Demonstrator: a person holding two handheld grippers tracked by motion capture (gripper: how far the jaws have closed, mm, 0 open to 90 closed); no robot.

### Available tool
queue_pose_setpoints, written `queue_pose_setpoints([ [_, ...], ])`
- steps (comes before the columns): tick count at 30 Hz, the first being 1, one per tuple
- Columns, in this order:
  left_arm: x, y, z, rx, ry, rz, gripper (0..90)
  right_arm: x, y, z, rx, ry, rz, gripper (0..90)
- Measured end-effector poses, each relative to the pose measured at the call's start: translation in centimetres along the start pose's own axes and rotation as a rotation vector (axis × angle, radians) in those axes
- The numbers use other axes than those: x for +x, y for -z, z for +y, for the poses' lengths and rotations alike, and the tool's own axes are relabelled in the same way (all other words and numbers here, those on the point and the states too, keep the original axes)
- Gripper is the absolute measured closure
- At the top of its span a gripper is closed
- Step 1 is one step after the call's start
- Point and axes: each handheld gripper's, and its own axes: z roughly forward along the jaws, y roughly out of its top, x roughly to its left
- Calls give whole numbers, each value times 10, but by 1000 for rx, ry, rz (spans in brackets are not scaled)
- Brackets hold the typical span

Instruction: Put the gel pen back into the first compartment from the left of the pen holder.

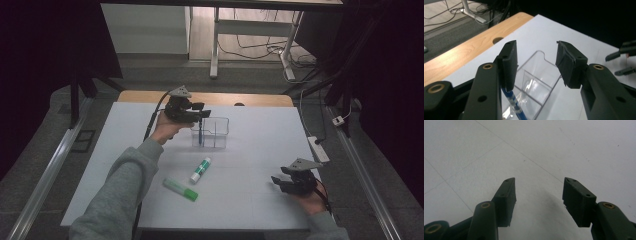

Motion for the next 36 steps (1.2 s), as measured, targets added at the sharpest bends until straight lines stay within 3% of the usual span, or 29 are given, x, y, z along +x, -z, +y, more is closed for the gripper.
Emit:
queue_pose_setpoints([
  [14,-11,12,-24,54,-43,-58,504,0,0,0,6,0,-3,440],
  [36,-27,27,-64,163,-80,-66,449,0,1,0,-3,0,-4,439],
])
